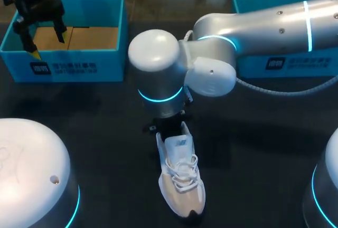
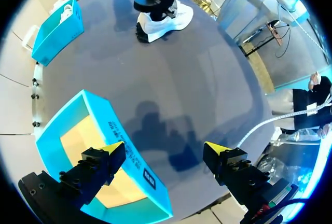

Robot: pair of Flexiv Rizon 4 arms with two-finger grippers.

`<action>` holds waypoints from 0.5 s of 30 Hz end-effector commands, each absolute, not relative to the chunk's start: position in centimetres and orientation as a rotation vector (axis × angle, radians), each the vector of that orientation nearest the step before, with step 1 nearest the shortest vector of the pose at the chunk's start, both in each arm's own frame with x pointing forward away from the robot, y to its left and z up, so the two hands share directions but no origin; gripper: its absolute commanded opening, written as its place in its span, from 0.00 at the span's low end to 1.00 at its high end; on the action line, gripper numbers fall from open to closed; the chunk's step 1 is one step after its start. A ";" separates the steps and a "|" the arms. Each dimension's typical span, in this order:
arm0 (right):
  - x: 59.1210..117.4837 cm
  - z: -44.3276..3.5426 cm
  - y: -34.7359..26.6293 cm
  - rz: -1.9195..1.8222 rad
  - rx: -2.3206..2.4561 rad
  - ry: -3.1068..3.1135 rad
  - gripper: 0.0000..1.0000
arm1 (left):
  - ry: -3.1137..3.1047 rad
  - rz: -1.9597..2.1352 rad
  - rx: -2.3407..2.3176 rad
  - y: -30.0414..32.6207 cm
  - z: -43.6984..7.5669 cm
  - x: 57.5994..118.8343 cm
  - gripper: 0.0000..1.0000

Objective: Take the shoe out of the shoebox, open the shoe tongue, remove and reinsert the insole, then place the shoe into the shoebox

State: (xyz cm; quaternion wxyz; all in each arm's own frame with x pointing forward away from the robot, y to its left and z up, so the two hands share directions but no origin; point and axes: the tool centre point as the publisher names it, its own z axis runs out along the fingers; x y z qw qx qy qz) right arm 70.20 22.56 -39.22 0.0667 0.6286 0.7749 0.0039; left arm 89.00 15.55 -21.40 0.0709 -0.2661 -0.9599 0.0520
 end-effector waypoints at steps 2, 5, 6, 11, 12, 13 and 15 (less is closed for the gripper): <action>69.4 -34.9 22.0 0.017 1.833 2.335 0.00 | -2.886 0.152 -0.801 15.6 -21.4 89.0 1.00; 69.2 -34.3 21.4 -0.008 1.820 2.350 0.00 | -2.886 0.152 -0.801 15.6 -21.4 89.0 1.00; 69.1 -34.3 21.1 -0.023 1.819 2.355 0.00 | -2.886 0.152 -0.801 15.6 -21.4 89.0 1.00; 68.9 -34.8 20.0 -0.020 1.795 2.456 0.00 | -2.886 0.152 -0.801 15.6 -21.4 89.0 1.00; 68.8 -35.0 19.9 0.003 1.779 2.476 0.00 | -2.886 0.152 -0.801 15.6 -21.4 89.0 1.00; 68.7 -35.0 19.9 -0.001 1.784 2.476 0.00 | -2.886 0.152 -0.801 15.6 -21.4 89.0 1.00; 68.3 -35.3 20.3 0.016 1.768 2.514 0.00 | -2.886 0.152 -0.801 15.6 -21.4 89.0 1.00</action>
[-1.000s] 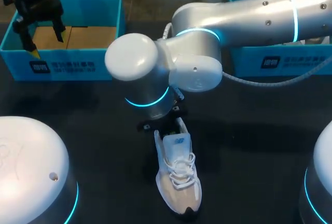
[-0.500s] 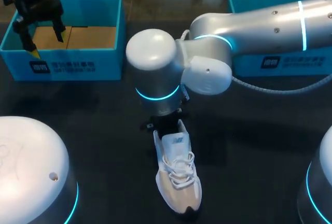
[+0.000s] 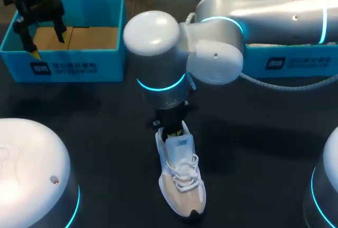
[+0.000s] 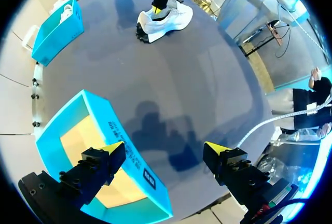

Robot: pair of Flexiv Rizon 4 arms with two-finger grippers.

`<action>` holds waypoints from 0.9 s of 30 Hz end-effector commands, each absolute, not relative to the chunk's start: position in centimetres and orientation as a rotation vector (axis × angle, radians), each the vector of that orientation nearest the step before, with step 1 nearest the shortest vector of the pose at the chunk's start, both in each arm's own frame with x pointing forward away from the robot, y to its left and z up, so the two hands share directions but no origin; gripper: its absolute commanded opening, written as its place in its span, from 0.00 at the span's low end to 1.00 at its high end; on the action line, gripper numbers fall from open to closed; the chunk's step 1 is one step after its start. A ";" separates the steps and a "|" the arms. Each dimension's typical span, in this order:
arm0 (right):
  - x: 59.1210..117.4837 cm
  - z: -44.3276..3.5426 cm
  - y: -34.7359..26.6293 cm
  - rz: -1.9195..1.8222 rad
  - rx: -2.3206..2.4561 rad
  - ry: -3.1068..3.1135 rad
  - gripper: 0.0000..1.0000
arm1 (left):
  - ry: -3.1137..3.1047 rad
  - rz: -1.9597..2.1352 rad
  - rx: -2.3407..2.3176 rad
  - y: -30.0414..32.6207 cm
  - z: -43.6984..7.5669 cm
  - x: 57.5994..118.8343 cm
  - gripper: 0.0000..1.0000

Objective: Take the shoe out of the shoebox, open the shoe tongue, remove and reinsert the insole, then place the shoe into the shoebox

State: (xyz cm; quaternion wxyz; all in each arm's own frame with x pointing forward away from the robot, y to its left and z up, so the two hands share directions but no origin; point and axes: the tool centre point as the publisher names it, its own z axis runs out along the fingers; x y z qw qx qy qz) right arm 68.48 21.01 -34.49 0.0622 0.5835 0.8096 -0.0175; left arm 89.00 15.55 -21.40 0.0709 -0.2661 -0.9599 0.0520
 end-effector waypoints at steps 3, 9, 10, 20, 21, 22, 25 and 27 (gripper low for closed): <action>67.9 -35.7 20.6 0.010 1.764 2.542 0.13 | -2.886 0.152 -0.801 15.6 -21.4 89.0 1.00; 66.5 -35.6 20.9 0.002 1.785 2.559 0.65 | -2.886 0.152 -0.801 15.6 -21.4 89.0 1.00; 66.3 -35.5 21.0 0.000 1.781 2.566 0.88 | -2.886 0.152 -0.801 15.6 -21.4 89.0 1.00; 65.2 -34.5 21.6 -0.035 1.768 2.551 1.00 | -2.886 0.152 -0.801 15.6 -21.4 89.0 1.00; 65.3 -34.4 21.6 -0.035 1.767 2.550 1.00 | -2.886 0.152 -0.801 15.6 -21.4 89.0 1.00; 65.3 -34.4 21.5 -0.034 1.766 2.548 1.00 | -2.886 0.152 -0.801 15.6 -21.4 89.0 1.00; 65.6 -34.6 21.2 -0.033 1.770 2.551 1.00 | -2.886 0.152 -0.801 15.6 -21.4 89.0 1.00; 65.8 -34.5 21.2 -0.036 1.769 2.552 1.00 | -2.886 0.152 -0.801 15.6 -21.4 89.0 1.00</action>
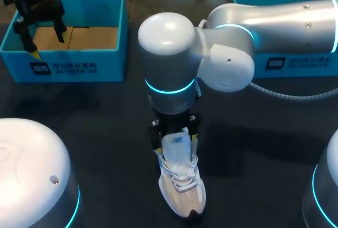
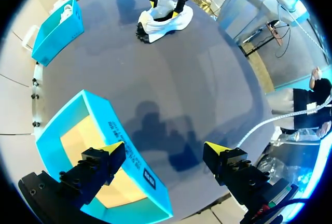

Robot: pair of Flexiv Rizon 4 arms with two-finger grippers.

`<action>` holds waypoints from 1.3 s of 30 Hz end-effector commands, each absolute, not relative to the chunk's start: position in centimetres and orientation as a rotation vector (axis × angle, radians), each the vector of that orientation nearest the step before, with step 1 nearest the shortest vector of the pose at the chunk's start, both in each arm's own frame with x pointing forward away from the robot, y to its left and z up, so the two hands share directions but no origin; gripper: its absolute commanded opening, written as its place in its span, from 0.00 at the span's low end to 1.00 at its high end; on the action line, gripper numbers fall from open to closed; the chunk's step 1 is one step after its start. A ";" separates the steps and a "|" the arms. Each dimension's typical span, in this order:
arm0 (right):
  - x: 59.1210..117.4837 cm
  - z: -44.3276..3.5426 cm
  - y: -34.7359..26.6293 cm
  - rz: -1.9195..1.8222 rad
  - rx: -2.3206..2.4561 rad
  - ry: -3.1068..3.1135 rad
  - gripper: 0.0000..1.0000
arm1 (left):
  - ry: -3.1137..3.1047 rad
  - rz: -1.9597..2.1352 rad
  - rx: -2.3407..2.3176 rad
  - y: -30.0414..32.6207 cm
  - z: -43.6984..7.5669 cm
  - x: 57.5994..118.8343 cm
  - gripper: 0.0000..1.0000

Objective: Take the shoe out of the shoebox, open the shoe tongue, remove and reinsert the insole, then place the shoe into the shoebox

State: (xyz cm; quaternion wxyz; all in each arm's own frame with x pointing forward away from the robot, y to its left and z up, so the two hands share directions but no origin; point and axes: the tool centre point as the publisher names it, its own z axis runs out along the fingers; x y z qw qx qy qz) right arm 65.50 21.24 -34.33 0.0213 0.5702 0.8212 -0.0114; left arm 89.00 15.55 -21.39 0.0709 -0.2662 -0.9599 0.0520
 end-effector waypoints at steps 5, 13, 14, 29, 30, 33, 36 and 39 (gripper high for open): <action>66.2 -34.0 21.1 -0.043 1.759 2.550 1.00 | -2.886 0.152 -0.801 15.6 -21.4 89.0 1.00; 64.1 -33.2 20.8 -0.055 1.821 2.524 1.00 | -2.886 0.152 -0.801 15.6 -21.4 89.0 1.00; 63.8 -33.0 20.9 -0.055 1.842 2.516 1.00 | -2.886 0.152 -0.801 15.6 -21.4 89.0 1.00; 58.3 -28.1 22.1 -0.097 1.925 2.447 0.92 | -2.886 0.152 -0.801 15.6 -21.4 89.0 1.00; 58.2 -27.9 22.2 -0.104 1.921 2.441 0.73 | -2.886 0.152 -0.801 15.6 -21.4 89.0 1.00; 58.2 -27.9 22.1 -0.111 1.897 2.437 0.37 | -2.886 0.152 -0.801 15.6 -21.4 89.0 1.00; 59.0 -28.5 22.0 -0.110 1.857 2.455 0.19 | -2.886 0.152 -0.801 15.6 -21.4 89.0 1.00; 60.0 -29.4 21.8 -0.108 1.831 2.471 0.14 | -2.886 0.152 -0.801 15.6 -21.4 89.0 1.00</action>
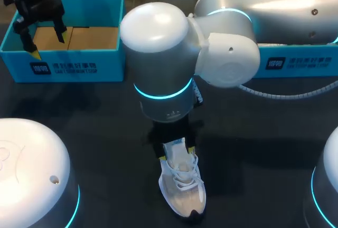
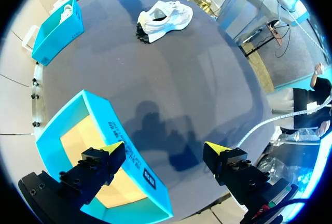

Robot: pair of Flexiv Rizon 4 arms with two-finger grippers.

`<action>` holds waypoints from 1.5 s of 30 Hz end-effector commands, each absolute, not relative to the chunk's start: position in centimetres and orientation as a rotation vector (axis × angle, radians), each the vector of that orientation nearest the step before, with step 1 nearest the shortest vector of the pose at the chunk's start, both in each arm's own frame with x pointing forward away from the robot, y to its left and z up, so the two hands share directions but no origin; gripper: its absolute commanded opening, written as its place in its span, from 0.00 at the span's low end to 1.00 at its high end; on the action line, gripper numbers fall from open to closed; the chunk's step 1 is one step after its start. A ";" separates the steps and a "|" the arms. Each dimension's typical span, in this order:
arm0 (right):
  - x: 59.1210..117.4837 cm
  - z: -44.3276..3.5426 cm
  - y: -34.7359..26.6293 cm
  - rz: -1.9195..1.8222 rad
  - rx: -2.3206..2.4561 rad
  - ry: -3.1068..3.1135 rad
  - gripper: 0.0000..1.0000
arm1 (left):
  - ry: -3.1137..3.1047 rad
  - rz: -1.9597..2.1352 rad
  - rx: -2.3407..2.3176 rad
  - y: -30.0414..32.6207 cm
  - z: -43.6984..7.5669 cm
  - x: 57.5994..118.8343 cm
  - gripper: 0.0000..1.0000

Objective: Take the shoe out of the shoebox, open the shoe tongue, remove and reinsert the insole, then place the shoe into the shoebox

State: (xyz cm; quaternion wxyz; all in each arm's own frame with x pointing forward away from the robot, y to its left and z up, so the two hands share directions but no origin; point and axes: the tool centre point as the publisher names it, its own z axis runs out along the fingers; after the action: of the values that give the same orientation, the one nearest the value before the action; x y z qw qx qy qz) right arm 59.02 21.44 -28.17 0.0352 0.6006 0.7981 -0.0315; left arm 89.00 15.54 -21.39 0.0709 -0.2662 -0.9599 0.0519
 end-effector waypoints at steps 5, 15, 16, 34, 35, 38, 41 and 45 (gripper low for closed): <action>61.1 -30.6 21.6 -0.096 1.808 2.498 0.15 | -2.886 0.152 -0.801 15.6 -21.4 89.0 1.00; 63.7 -34.1 20.8 -0.030 1.736 2.586 0.18 | -2.886 0.152 -0.801 15.6 -21.4 89.0 1.00; 63.8 -34.2 20.7 -0.029 1.734 2.590 0.18 | -2.886 0.152 -0.801 15.6 -21.4 89.0 1.00; 65.3 -34.9 21.0 -0.078 1.646 2.648 0.24 | -2.886 0.152 -0.801 15.6 -21.4 89.0 1.00; 65.4 -34.7 21.0 -0.058 1.638 2.652 0.24 | -2.886 0.152 -0.801 15.6 -21.4 89.0 1.00; 65.0 -33.4 20.8 -0.029 1.601 2.636 0.24 | -2.886 0.152 -0.801 15.6 -21.4 89.0 1.00; 64.7 -31.4 20.7 -0.018 1.544 2.643 0.24 | -2.886 0.152 -0.801 15.6 -21.4 89.0 1.00; 64.7 -28.5 20.5 0.017 1.303 2.711 0.33 | -2.886 0.152 -0.801 15.6 -21.4 89.0 1.00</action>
State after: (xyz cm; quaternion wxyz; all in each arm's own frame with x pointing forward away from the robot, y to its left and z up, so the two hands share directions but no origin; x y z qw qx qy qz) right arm 65.23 21.18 -31.90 0.0470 0.4662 0.8834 -0.0080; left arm 89.00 15.54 -21.39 0.0710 -0.2662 -0.9599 0.0519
